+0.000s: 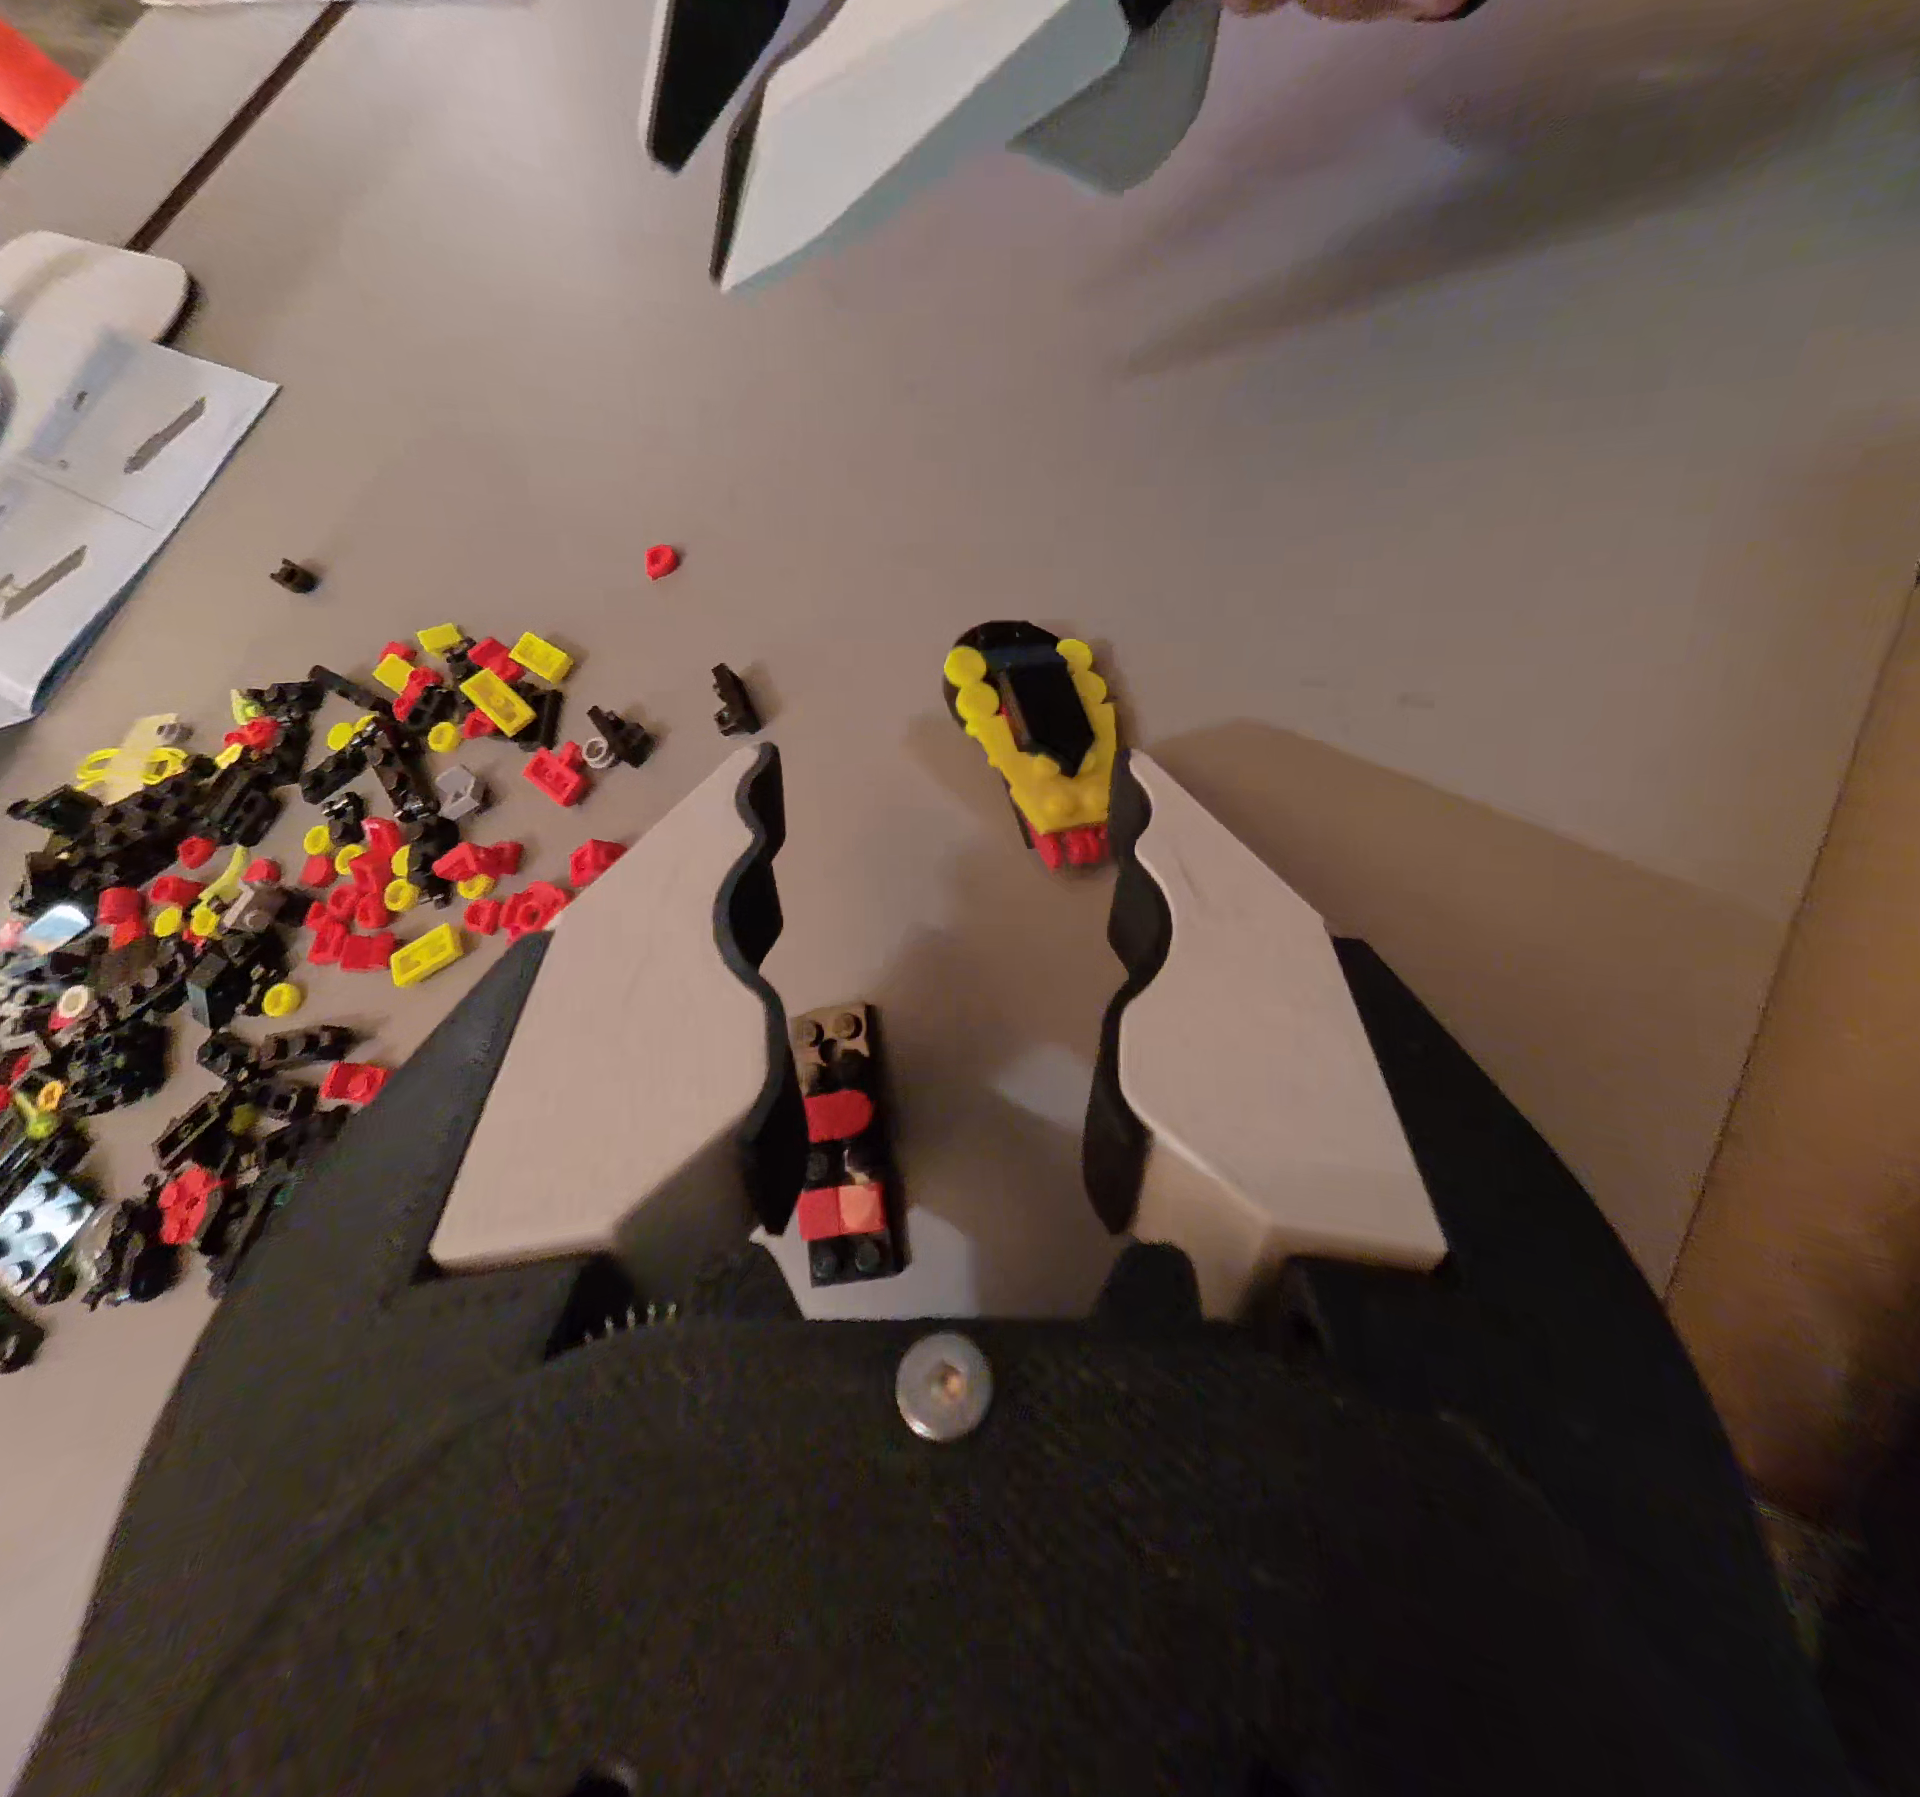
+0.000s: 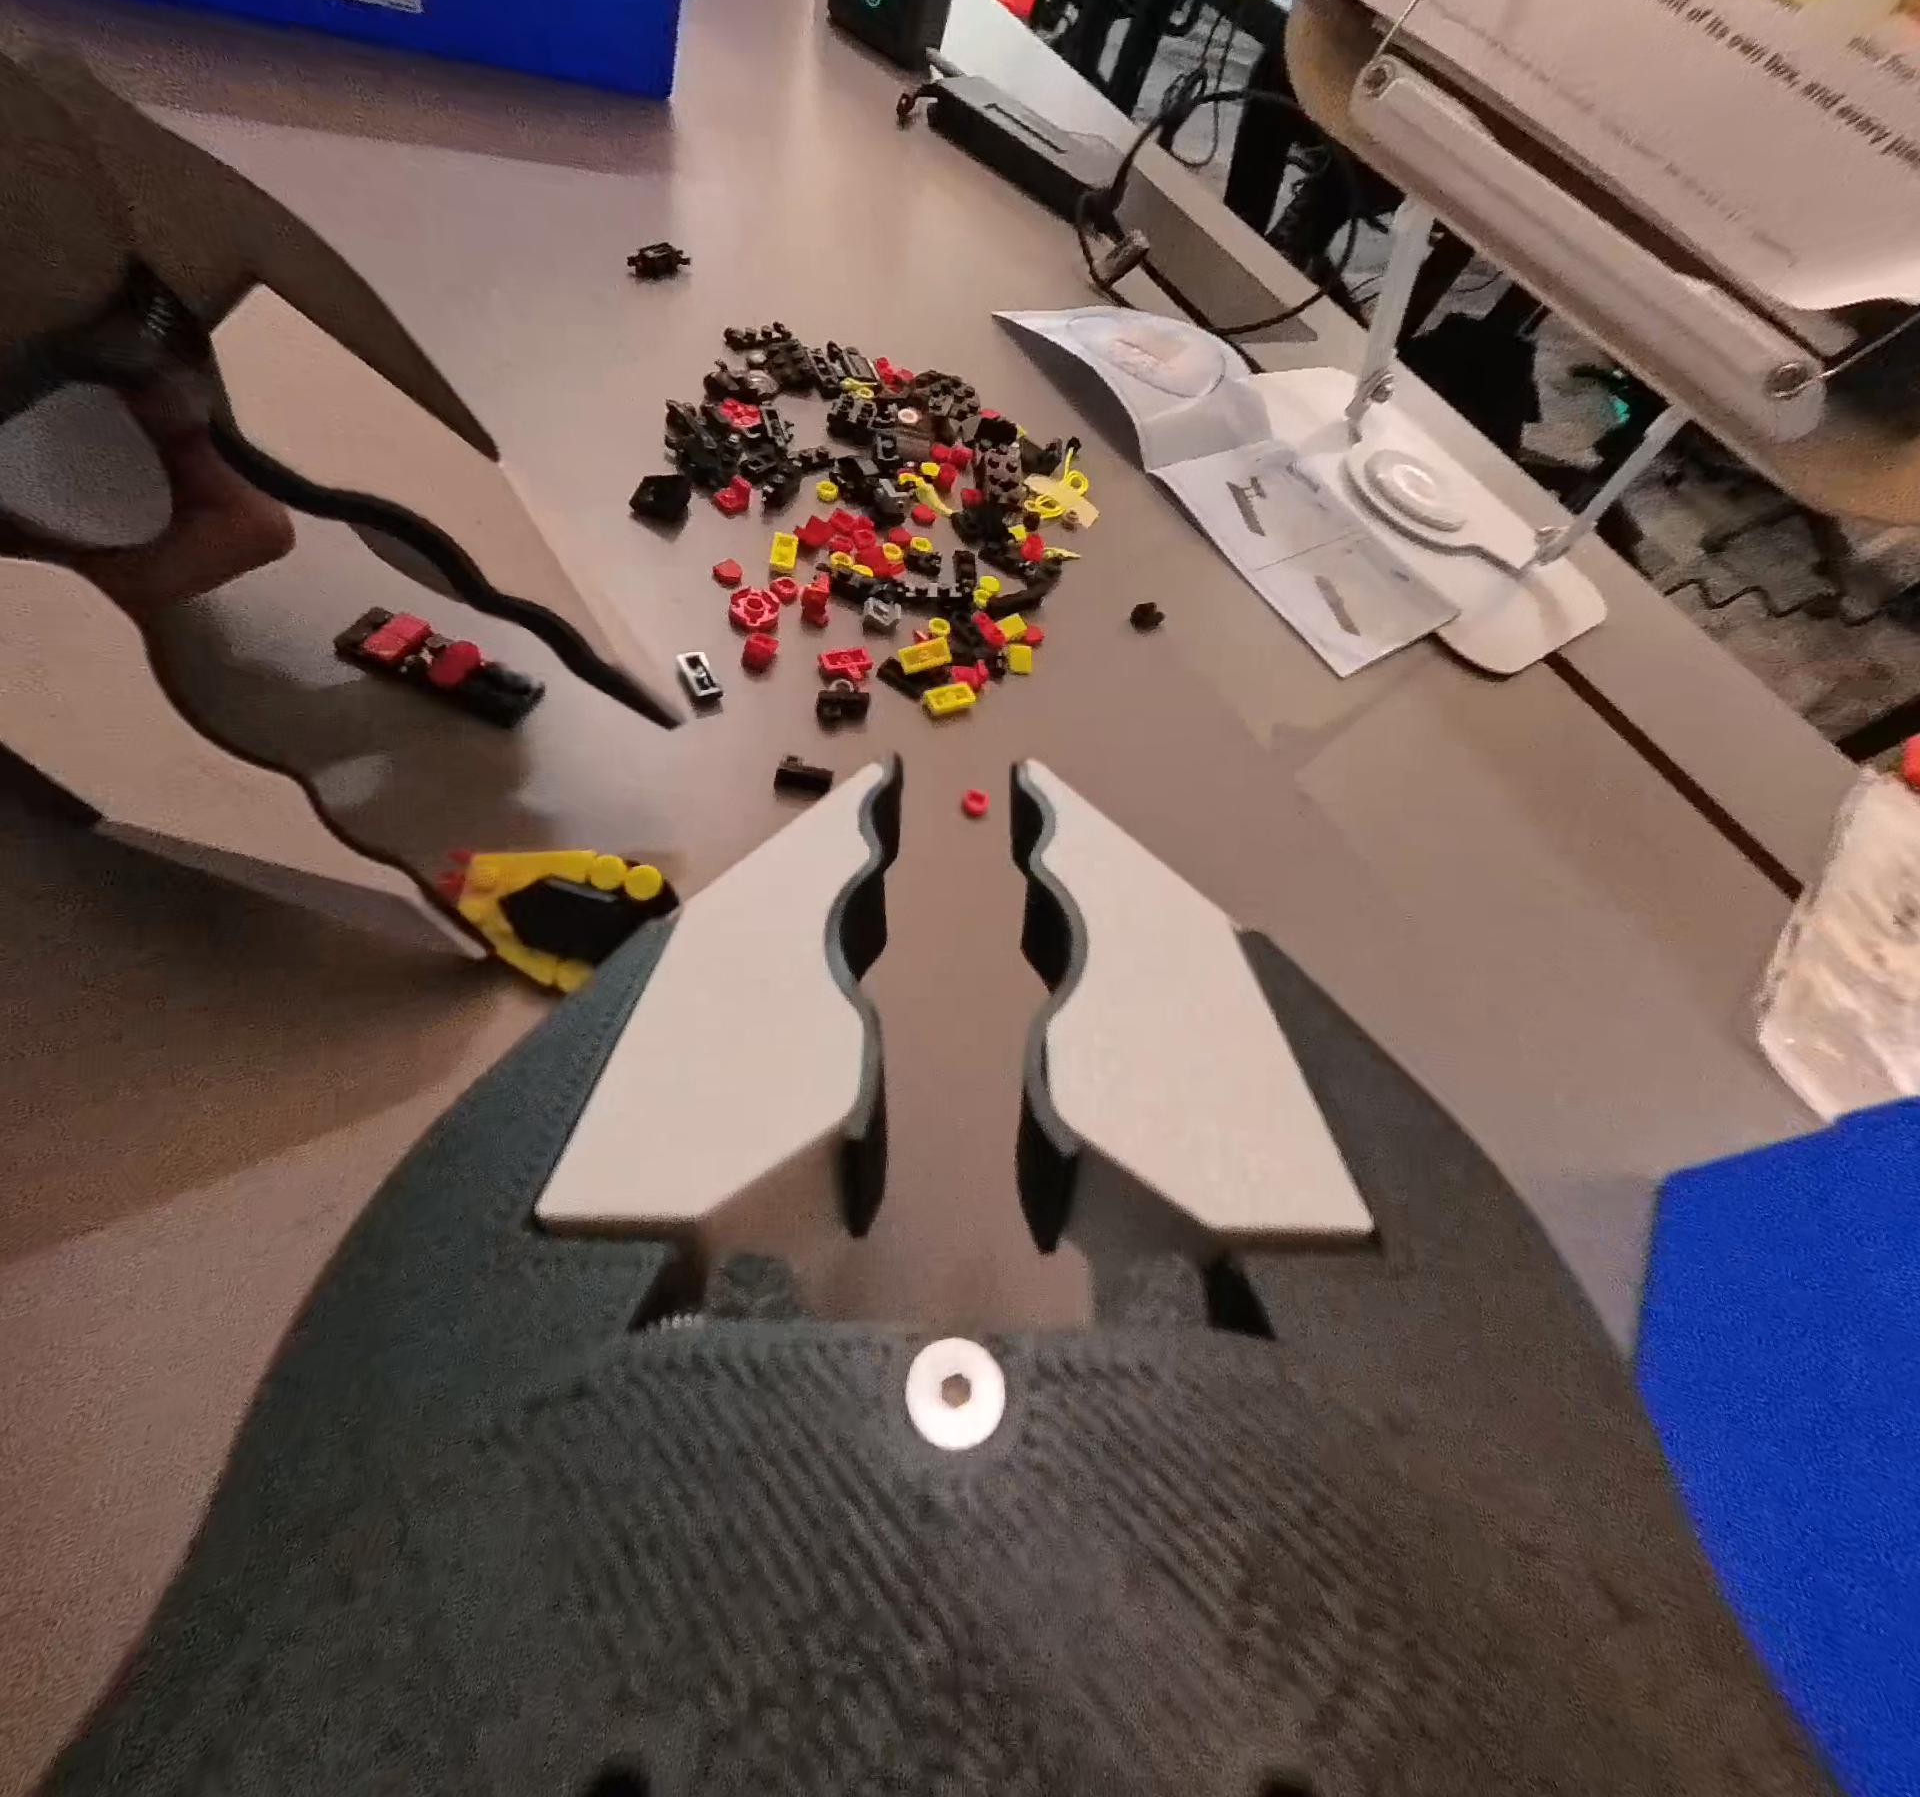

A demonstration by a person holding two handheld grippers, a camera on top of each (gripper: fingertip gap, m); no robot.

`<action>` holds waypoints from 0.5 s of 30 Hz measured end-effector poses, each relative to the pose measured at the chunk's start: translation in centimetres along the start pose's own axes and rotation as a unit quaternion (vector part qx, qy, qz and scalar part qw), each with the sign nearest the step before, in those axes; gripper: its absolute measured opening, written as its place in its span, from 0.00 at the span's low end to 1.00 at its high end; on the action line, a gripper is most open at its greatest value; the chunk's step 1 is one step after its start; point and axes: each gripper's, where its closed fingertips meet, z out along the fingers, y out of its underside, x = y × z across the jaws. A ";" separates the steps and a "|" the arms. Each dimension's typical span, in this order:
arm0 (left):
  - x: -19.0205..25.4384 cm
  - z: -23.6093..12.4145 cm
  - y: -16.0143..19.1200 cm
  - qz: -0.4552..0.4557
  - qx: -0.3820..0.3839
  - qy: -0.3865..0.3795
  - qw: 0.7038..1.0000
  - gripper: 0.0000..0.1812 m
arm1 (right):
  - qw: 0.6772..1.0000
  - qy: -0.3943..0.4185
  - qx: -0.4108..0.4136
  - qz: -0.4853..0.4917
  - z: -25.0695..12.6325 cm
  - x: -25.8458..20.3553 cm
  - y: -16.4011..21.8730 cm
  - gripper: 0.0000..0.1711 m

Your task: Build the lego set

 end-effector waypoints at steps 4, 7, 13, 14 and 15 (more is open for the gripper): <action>0.3 0.1 0.2 -0.006 -0.007 0.020 1.000 0.33 | 0.999 -0.035 -0.023 -0.017 1.1 -1.8 0.6 0.12; 0.1 0.0 0.1 -0.015 -0.002 0.020 1.000 0.26 | 0.997 -0.048 -0.045 -0.042 1.5 -2.9 1.2 0.12; -2.6 -1.5 0.1 -0.060 0.021 -0.002 0.998 0.19 | 0.997 -0.049 -0.046 -0.041 0.9 -3.5 0.9 0.12; -3.1 -1.9 0.1 -0.076 0.030 -0.004 0.997 0.17 | 0.997 -0.052 -0.045 -0.044 0.8 -3.7 0.8 0.12; -3.6 -2.2 -0.1 -0.096 0.041 -0.003 0.995 0.16 | 0.996 -0.055 -0.044 -0.046 0.7 -4.0 0.8 0.12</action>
